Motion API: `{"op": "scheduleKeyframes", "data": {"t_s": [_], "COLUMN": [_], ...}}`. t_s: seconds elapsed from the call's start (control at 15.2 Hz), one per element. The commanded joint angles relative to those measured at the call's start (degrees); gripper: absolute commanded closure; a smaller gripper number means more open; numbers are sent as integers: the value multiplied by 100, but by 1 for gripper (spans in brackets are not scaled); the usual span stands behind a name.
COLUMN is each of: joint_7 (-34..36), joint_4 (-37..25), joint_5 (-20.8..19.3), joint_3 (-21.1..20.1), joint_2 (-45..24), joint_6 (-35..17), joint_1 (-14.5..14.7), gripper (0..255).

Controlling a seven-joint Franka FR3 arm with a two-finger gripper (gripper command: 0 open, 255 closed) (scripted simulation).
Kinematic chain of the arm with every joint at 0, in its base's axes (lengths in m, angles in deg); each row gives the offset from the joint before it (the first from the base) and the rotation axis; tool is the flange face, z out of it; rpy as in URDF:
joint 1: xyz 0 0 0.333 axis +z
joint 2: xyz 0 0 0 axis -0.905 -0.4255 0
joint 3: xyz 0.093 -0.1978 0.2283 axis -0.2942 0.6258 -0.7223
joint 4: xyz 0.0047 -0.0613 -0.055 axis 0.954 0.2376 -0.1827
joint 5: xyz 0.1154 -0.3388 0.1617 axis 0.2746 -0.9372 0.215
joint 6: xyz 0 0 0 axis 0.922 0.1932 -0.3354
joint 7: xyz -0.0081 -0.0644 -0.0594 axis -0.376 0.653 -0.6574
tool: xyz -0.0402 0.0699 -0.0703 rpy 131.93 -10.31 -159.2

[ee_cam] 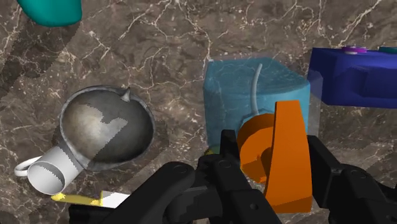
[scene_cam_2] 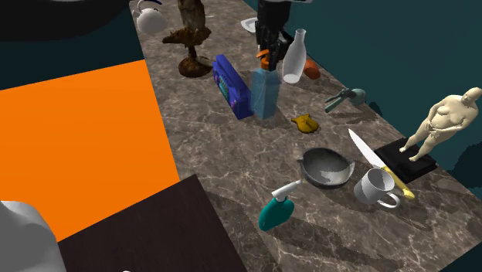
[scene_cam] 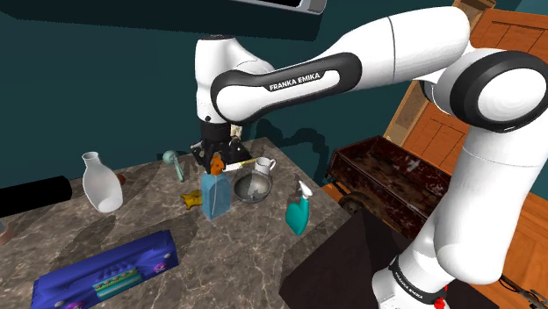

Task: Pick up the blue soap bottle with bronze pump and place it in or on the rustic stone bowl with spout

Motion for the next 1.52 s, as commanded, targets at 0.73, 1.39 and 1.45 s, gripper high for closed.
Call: {"op": "scheduleKeyframes", "data": {"t_s": [0.73,1.39,1.45], "joint_7": [-1549,-2568,-2567], "joint_4": [-452,-1408,-1332], "joint_5": [255,278,277], "joint_3": [494,870,872], "joint_2": [274,-80,-81], "joint_6": [651,1232,1155], "joint_1": [-932,-1516,-1518], "gripper": [255,255,255]}}
